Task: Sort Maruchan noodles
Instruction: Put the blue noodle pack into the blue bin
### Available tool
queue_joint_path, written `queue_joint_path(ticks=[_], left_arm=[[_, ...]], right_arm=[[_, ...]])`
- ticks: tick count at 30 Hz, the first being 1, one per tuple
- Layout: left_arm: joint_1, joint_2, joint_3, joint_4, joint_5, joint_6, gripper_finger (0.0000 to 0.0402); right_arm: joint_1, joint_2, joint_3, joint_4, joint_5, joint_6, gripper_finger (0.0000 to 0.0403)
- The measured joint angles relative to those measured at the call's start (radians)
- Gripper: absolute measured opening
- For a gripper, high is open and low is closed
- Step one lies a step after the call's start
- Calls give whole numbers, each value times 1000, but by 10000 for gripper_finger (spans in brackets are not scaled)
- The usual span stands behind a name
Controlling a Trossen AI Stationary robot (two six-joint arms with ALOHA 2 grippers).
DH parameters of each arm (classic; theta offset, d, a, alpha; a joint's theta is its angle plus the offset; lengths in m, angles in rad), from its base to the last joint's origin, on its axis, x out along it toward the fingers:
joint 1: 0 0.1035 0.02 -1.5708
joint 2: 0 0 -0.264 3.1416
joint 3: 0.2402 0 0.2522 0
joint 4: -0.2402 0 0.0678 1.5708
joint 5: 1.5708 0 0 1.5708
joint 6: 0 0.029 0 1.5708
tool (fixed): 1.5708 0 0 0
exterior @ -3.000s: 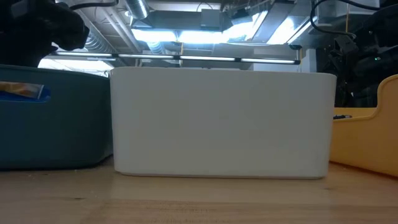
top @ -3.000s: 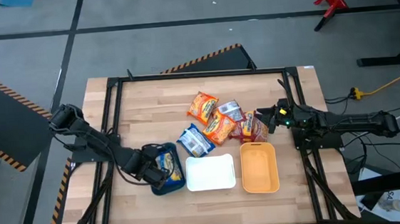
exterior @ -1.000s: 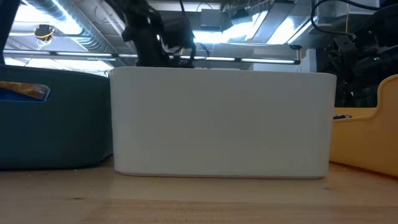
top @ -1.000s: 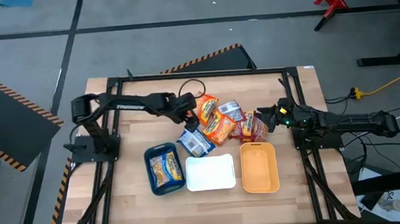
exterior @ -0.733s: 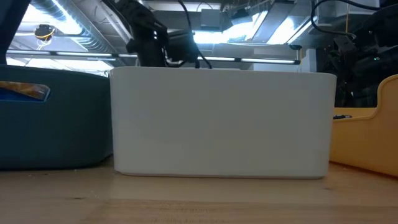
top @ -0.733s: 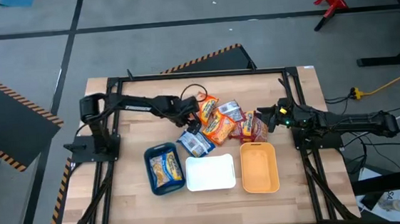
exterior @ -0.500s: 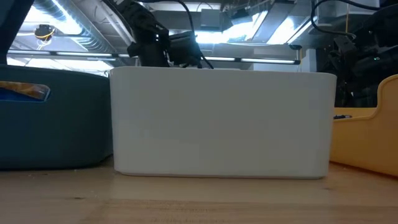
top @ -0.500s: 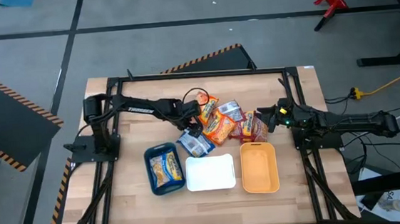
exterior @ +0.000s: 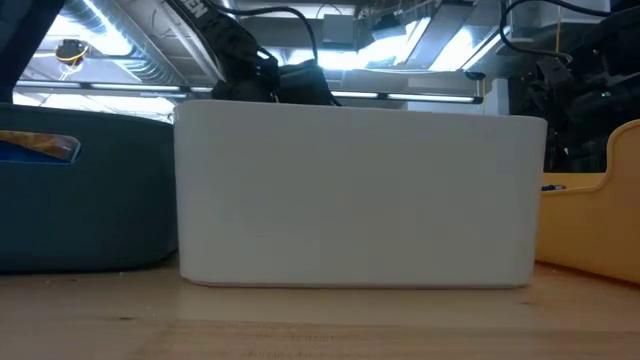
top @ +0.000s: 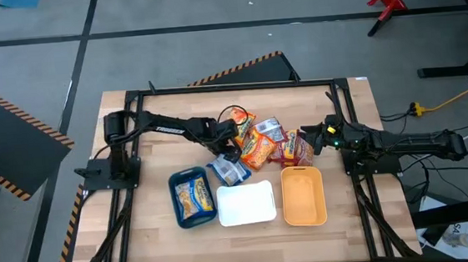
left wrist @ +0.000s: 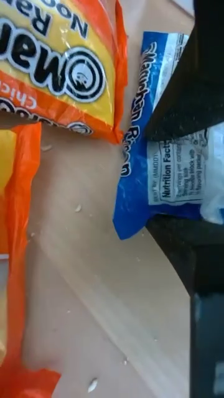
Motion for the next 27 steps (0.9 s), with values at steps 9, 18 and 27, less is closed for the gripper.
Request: queue_joint_path(ticks=[9, 18, 27], left_arm=[[19, -16, -4, -11, 15, -2, 101], [37, -21, 1, -9, 74, 28, 7], [36, -21, 156, -131, 62, 130, 2]], right_arm=[[0, 0, 0, 0, 0, 0, 195], [0, 0, 0, 0, 0, -1, 195], [0, 0, 0, 0, 0, -1, 195]])
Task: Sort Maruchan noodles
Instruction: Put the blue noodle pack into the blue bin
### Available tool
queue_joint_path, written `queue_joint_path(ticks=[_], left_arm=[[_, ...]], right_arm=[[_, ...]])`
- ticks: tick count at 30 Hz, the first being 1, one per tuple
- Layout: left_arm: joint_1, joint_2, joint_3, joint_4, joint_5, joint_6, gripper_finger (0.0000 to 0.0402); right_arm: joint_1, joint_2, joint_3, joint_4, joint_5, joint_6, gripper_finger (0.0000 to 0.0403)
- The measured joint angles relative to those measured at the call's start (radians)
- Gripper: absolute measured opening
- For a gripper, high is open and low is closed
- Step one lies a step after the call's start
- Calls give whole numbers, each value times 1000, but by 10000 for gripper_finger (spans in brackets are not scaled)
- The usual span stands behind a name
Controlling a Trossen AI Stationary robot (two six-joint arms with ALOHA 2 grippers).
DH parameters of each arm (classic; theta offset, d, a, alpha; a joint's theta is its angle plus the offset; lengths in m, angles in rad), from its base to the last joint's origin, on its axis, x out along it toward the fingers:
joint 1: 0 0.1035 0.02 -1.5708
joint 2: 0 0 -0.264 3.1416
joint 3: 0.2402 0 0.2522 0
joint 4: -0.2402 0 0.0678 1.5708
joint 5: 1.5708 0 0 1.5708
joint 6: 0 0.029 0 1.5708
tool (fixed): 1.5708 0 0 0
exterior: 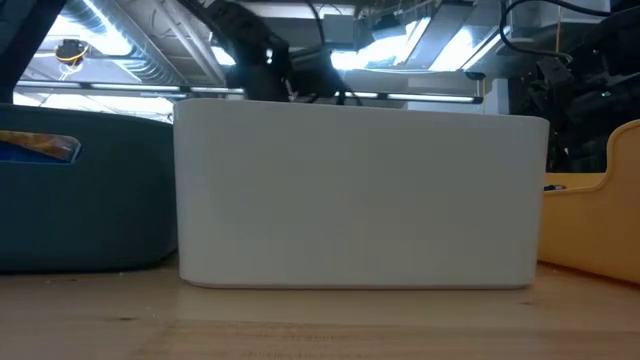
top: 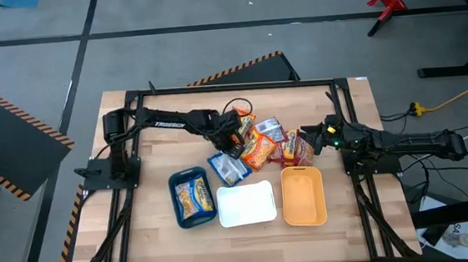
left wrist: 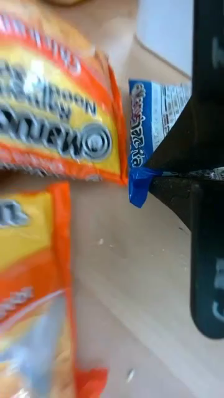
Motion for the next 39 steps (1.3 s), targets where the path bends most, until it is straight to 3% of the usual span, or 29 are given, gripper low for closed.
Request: queue_joint_path(ticks=[15, 24, 31, 39], left_arm=[[-60, -2, 436, -506, -297, 184, 1], [-219, -3, 667, -815, -573, 113, 0], [-365, -3, 711, -1005, -730, -95, 0], [-477, -3, 705, -996, -785, -180, 0]], right_arm=[[0, 0, 0, 0, 0, -3, 195], [0, 0, 0, 0, 0, -11, 195], [0, 0, 0, 0, 0, -21, 195], [0, 0, 0, 0, 0, -27, 195]])
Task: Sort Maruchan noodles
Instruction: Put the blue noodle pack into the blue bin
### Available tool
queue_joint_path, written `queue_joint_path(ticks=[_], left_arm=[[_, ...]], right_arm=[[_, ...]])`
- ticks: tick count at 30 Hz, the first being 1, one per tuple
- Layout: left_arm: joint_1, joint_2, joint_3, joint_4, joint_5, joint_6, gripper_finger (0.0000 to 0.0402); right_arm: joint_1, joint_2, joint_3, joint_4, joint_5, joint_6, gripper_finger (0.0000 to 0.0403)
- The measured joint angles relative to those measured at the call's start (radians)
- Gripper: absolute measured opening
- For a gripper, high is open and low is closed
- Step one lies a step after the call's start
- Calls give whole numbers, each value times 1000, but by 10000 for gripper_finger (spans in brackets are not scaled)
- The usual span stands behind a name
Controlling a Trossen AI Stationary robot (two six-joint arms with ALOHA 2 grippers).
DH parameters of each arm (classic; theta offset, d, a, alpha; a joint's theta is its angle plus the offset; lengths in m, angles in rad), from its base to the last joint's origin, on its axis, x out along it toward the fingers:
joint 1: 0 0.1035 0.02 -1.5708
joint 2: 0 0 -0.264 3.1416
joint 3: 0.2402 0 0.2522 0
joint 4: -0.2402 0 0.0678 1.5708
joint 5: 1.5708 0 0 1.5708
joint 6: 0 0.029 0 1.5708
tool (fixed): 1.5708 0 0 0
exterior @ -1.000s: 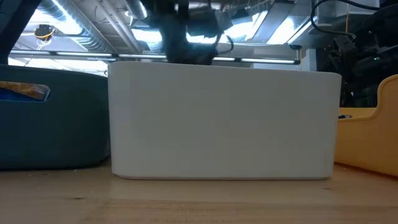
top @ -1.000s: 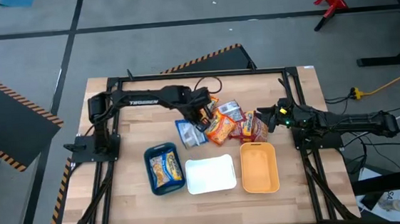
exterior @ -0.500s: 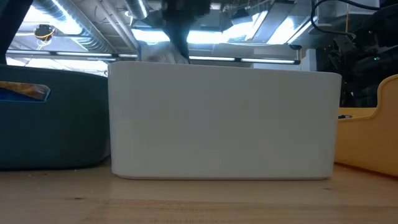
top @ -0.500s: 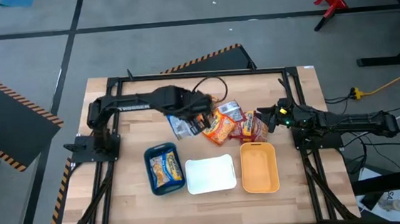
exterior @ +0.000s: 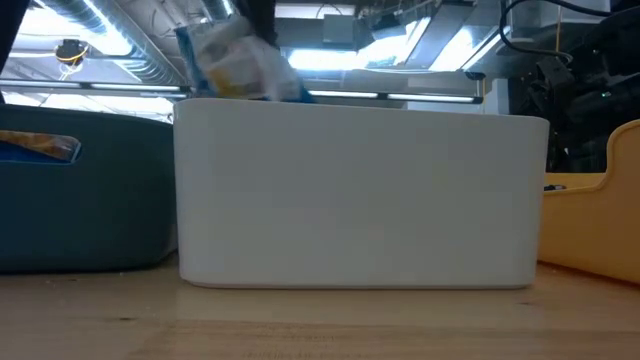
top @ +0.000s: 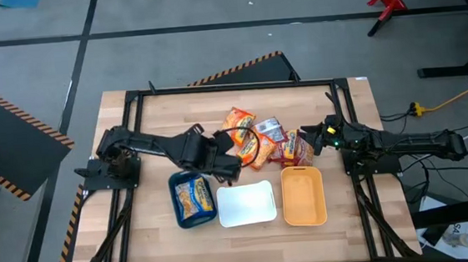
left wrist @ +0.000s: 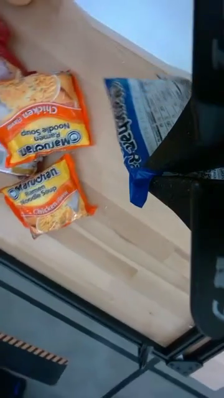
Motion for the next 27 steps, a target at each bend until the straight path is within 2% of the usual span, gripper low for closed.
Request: queue_joint_path(ticks=[11, 20, 23, 27], left_arm=[[-102, 0, 0, 0, 53, -58, 0], [-116, -6, -11, 1, 4, 13, 0], [-120, -60, -88, 4, 11, 28, 0], [-135, -213, -268, 0, 22, -100, 0]], right_arm=[[0, 0, 0, -6, -61, -7, 195], [0, 0, 0, -6, -63, 28, 195], [0, 0, 0, -6, -63, 28, 195], [0, 0, 0, -5, -55, 28, 195]])
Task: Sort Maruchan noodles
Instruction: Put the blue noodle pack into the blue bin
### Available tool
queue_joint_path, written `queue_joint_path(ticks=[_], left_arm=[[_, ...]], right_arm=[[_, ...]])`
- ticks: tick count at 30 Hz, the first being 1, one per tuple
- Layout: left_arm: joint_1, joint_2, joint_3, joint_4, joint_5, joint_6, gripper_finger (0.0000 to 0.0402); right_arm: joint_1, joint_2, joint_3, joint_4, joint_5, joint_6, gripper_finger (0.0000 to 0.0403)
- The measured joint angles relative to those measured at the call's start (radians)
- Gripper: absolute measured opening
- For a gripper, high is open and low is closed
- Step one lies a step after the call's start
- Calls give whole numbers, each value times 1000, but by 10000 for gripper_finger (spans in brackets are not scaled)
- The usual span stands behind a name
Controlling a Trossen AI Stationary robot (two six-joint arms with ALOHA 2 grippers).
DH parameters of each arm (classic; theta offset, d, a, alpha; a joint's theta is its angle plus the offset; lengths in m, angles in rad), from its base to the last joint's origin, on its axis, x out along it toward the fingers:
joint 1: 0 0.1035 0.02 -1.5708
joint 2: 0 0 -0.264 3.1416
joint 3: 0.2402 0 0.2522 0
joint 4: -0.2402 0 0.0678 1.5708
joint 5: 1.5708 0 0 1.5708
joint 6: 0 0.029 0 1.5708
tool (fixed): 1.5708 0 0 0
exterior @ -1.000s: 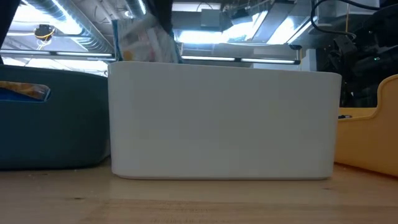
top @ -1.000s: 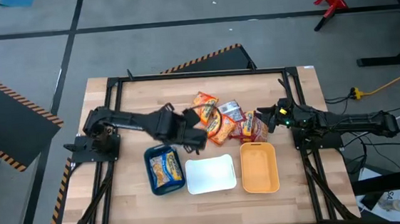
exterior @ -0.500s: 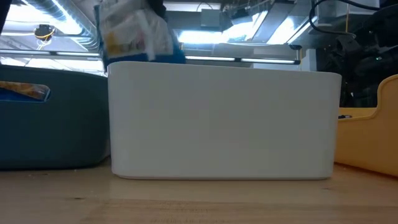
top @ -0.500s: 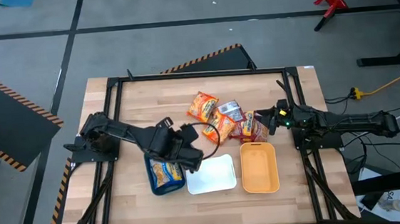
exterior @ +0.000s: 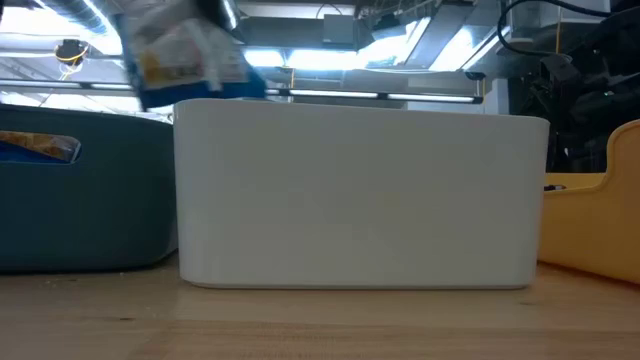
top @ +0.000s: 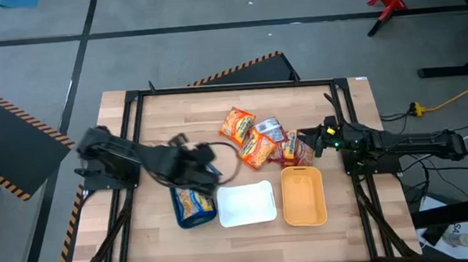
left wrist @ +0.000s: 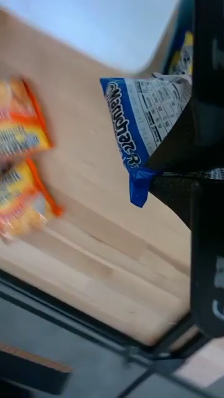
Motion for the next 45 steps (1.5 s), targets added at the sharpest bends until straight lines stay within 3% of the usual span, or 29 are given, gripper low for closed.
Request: queue_joint_path(ticks=[5, 11, 37, 45], left_arm=[[-11, -157, -199, -3, -72, -133, 0], [9, -184, -307, 0, -52, -140, 0], [-94, -70, -321, 16, -11, -269, 0], [-101, -70, -321, 140, 18, -237, 0]], right_arm=[[0, 0, 0, 2, 22, 0, 195], [0, 0, 0, 2, 28, 33, 195], [0, 0, 0, 3, 29, 61, 195], [0, 0, 0, 3, 29, 61, 195]])
